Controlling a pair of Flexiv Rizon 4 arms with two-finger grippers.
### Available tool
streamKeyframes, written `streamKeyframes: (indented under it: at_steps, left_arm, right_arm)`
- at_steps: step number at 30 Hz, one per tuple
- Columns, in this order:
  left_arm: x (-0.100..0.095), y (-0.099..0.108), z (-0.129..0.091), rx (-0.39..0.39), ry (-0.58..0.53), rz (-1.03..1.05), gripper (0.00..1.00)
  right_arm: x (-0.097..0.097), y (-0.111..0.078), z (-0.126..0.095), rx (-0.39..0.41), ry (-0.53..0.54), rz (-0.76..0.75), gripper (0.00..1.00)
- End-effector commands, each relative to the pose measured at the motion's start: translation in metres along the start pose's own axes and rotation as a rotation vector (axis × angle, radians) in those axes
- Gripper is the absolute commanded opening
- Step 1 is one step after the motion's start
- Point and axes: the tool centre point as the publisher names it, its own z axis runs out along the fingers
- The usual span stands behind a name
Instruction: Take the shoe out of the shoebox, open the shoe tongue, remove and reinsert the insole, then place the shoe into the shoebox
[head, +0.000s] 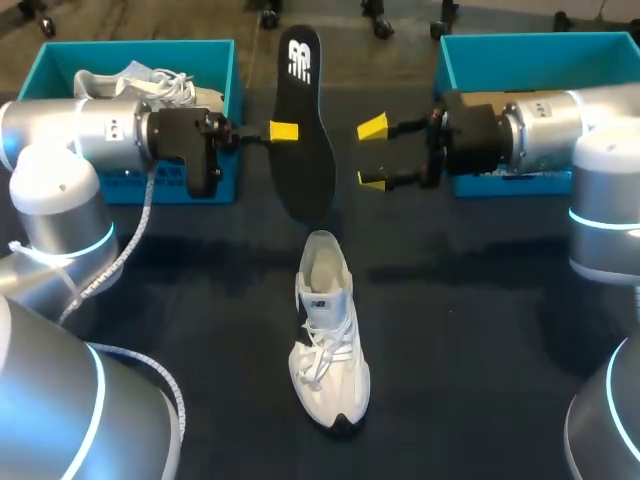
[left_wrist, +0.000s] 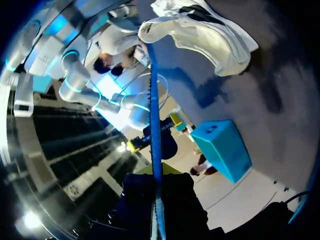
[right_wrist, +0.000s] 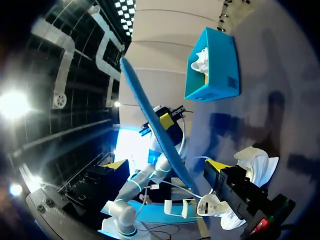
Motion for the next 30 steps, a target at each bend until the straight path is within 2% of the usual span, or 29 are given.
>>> streamKeyframes:
  at_steps: [1, 8, 9, 11, 20, 25, 30]
  left_arm:
    - [0.001, 0.001, 0.003, -0.019, -0.005, -0.089, 0.00]
    - [0.001, 0.004, 0.000, -0.049, 0.037, -0.249, 0.00]
    - [-0.002, 0.004, -0.001, -0.011, 0.022, -0.220, 0.00]
    - [-0.002, 0.004, -0.001, -0.011, 0.022, -0.220, 0.00]
    - [-0.002, 0.004, -0.001, -0.011, 0.022, -0.220, 0.00]
    - [0.008, 0.004, 0.002, -0.049, 0.081, -0.393, 0.00]
    - [0.006, 0.001, 0.000, -0.068, 0.113, -0.444, 0.00]
  right_arm:
    - [-0.002, 0.001, 0.005, -0.003, -0.008, -0.015, 1.00]
    - [-0.002, 0.003, 0.013, 0.002, -0.035, -0.066, 1.00]
    - [-0.002, 0.003, 0.015, 0.008, -0.038, -0.069, 1.00]
    - [-0.001, 0.001, 0.015, 0.011, -0.074, -0.066, 1.00]
    - [-0.001, 0.001, 0.015, 0.011, -0.074, -0.066, 1.00]
    - [0.003, 0.004, 0.026, 0.032, -0.086, -0.079, 1.00]
    - [-0.003, 0.004, 0.034, 0.029, -0.092, -0.080, 1.00]
